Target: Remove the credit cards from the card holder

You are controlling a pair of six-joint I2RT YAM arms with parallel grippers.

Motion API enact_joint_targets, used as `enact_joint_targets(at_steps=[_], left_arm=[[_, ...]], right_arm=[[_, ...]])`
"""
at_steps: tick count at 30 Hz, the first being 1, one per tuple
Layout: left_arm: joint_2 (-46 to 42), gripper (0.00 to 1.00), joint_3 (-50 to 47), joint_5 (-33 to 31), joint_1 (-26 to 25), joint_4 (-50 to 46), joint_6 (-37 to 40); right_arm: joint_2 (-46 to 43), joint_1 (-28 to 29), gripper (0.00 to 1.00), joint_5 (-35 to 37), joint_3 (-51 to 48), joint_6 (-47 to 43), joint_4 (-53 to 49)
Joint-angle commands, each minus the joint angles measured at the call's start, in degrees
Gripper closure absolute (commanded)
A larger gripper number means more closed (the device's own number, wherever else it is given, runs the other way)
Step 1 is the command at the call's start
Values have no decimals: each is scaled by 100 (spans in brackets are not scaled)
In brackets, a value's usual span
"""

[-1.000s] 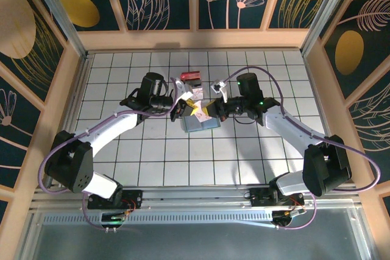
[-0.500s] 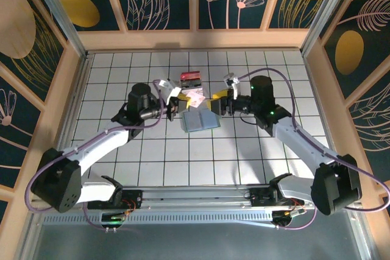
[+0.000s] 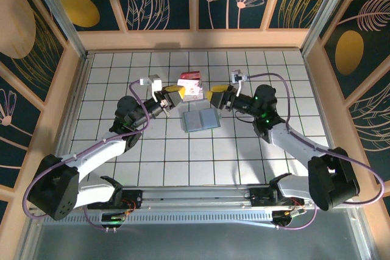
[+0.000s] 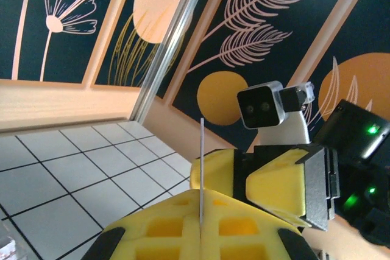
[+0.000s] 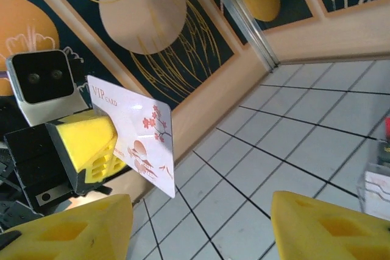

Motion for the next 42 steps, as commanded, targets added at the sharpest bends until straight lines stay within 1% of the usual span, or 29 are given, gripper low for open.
enact_joint_targets(at_steps=[1,4,8,9,10,11,13,15,18,19,20,22,24,28,29,30,32,34,35,37,39,42], left_arm=[[74,100,-14,181,17,616,-394],[107,100,-11,217,12,693,-466],[150,100,-14,273,13,764,-526],[155,100,-20,272,18,775,-533],[151,100,-27,268,15,784,-545],[155,100,-31,267,13,784,-544],[146,100,-31,264,14,774,-570],[146,100,-25,222,16,707,-594],[158,100,4,191,14,588,-622],[154,100,33,209,14,504,-573],[132,94,81,220,15,363,-472],[33,78,206,198,17,-24,-160],[-127,59,392,40,21,-649,301],[-461,23,1040,-290,25,-2297,1605],[-509,11,1209,-331,28,-2662,1902],[-517,1,1453,-351,27,-3101,2254],[-412,1,1940,-362,28,-3957,2808],[-144,5,2553,-331,31,-4813,3252],[-26,5,2763,-225,36,-5118,3405],[208,6,3179,195,31,-5751,3876],[361,10,3408,509,36,-6129,4257],[466,14,3539,683,33,-6454,4752]], right_arm=[[246,231,39,-96,260,184,756],[476,367,41,-172,456,156,791],[664,527,49,-295,621,170,988],[690,533,53,-314,654,171,1023],[718,533,59,-325,682,186,1057],[731,532,67,-339,693,206,1100],[720,532,78,-367,701,242,1152],[694,533,85,-392,698,226,1141],[595,533,100,-460,660,153,1096],[538,533,100,-452,641,90,1042],[464,533,100,-414,636,2,908],[310,533,100,-272,685,-266,401],[179,533,100,-140,789,-607,-260],[-92,508,100,66,977,-1352,-1508],[-141,507,100,100,1024,-1514,-1756],[-185,489,100,98,1087,-1695,-2051],[-222,470,100,4,1206,-2007,-2546],[-217,472,100,-150,1335,-2313,-3021],[-217,472,100,-185,1375,-2438,-3176],[-224,472,100,-257,1436,-2671,-3482],[-250,470,100,-254,1462,-2828,-3693],[-287,467,100,-403,1480,-2979,-3884]])
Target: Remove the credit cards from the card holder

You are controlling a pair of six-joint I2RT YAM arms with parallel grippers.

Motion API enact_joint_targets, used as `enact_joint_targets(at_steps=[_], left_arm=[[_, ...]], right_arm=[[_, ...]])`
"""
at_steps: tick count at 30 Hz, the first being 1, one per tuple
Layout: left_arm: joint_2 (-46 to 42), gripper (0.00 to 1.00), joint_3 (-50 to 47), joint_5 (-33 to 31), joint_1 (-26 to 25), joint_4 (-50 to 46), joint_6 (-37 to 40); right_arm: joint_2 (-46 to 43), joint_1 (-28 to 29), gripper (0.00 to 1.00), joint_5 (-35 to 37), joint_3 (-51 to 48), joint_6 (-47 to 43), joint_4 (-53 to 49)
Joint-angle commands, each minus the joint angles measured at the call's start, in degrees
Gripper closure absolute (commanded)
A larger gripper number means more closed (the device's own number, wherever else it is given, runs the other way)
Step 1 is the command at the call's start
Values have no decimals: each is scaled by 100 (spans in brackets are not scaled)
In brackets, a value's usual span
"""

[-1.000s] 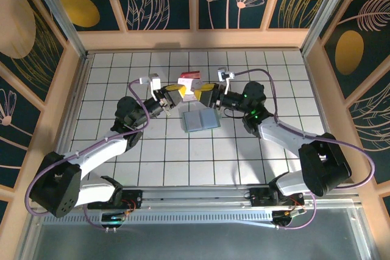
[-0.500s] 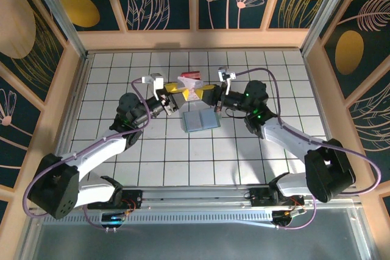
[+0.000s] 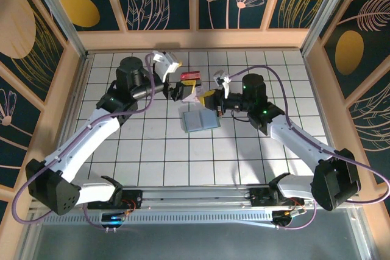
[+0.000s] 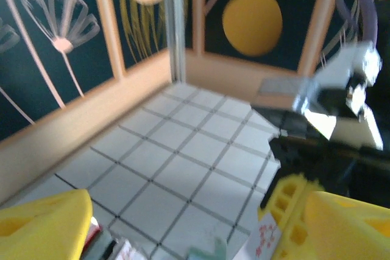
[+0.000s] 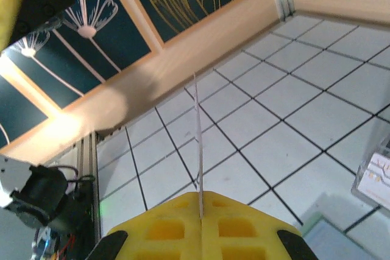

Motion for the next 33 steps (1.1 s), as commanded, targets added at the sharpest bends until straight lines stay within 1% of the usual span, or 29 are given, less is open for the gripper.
enact_joint_targets(at_steps=[1,4,7,8,11,14,16,18,21,24,26,28,32,33], left_arm=[[181,16,192,463,13,-1129,1015],[317,21,268,611,10,-1339,1240],[393,22,209,711,8,-1412,1371],[404,25,183,728,6,-1427,1404],[411,25,99,799,12,-1442,1487],[404,32,23,854,5,-1459,1593],[426,40,-4,861,8,-1472,1606],[467,44,-4,919,7,-1519,1668],[512,47,-13,1044,6,-1599,1787],[531,46,-30,1076,6,-1626,1826],[530,47,-48,1068,6,-1656,1883],[534,59,-57,1056,5,-1679,1911],[571,78,-70,1039,5,-1704,1949],[581,82,-75,1056,11,-1713,1979]], right_arm=[[-204,-29,100,-294,181,-468,-536],[-240,-29,100,-419,175,-546,-600],[-253,-25,100,-500,165,-600,-646],[-262,-20,100,-513,174,-617,-656],[-261,-20,100,-523,175,-663,-693],[-240,-20,100,-564,179,-699,-700],[-227,-21,100,-605,185,-714,-688],[-209,-20,100,-635,199,-721,-679],[-170,-20,100,-666,205,-743,-675],[-144,-20,100,-662,206,-751,-684],[-138,-20,100,-681,215,-763,-680],[-139,-20,100,-681,202,-771,-678],[-138,-29,100,-638,208,-780,-684],[-139,-29,100,-621,208,-779,-682]])
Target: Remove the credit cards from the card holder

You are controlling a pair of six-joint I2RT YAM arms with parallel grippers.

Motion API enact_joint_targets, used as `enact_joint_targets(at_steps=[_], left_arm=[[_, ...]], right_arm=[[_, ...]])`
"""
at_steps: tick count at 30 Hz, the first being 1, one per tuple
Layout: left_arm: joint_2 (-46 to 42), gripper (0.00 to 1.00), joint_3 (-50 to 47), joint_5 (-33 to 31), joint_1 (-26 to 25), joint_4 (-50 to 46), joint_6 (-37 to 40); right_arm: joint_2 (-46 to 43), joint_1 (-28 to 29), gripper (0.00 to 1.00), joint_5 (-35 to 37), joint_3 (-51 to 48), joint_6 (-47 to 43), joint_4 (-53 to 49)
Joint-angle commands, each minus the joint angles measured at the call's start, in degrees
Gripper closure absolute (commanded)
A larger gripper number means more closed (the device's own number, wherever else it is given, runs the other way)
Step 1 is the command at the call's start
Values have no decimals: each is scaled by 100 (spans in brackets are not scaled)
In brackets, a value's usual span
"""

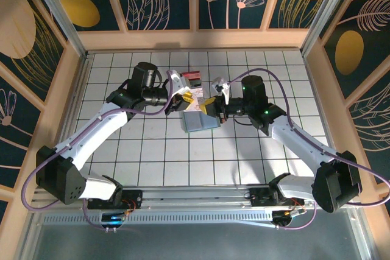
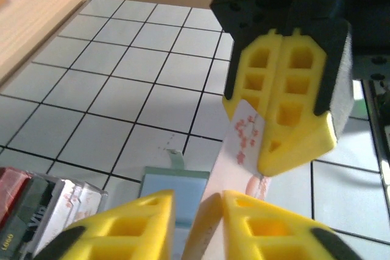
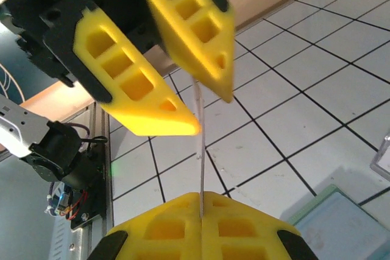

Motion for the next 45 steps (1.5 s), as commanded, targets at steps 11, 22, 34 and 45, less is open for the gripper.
enact_joint_targets(at_steps=[11,22,34,45], left_arm=[[345,100,-19,-294,26,192,380],[1033,100,638,65,111,-286,1174],[1835,100,683,-259,548,253,2607],[3314,100,1885,-162,803,-139,3053]], right_arm=[[-45,2,88,466,170,157,97],[-227,-31,48,1190,87,452,209],[-744,-112,30,3593,11,1227,262],[-782,9,23,4782,32,1718,8]])
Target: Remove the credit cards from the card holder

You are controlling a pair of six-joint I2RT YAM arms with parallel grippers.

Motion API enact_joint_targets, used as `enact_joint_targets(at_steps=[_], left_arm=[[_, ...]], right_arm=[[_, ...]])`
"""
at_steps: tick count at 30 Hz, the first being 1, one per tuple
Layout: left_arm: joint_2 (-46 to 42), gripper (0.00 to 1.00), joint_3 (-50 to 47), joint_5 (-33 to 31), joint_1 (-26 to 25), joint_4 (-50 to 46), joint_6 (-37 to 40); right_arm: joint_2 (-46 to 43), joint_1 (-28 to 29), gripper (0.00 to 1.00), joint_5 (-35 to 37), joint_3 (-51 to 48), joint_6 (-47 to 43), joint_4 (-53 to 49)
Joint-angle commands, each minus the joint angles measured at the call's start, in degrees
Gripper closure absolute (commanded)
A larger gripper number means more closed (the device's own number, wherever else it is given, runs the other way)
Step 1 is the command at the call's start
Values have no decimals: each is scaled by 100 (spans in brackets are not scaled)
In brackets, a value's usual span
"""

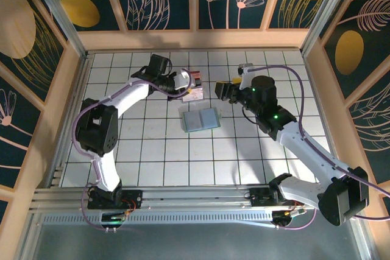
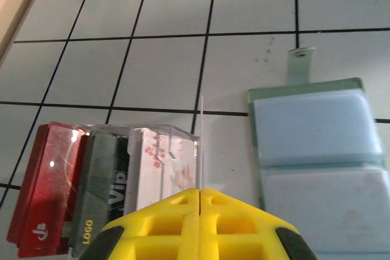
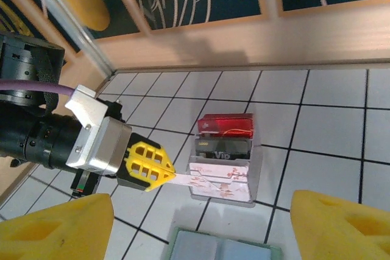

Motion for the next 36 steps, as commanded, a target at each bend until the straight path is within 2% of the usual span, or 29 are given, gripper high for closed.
enact_joint_targets(at_steps=[1,11,36], left_arm=[[288,100,493,194,63,-270,449],[988,100,1192,106,112,-611,449],[1584,100,1662,-107,107,-730,80]], right_arm=[[-89,82,23,548,39,218,-41],[-139,103,22,818,131,281,-148],[-214,111,21,816,115,321,-240]])
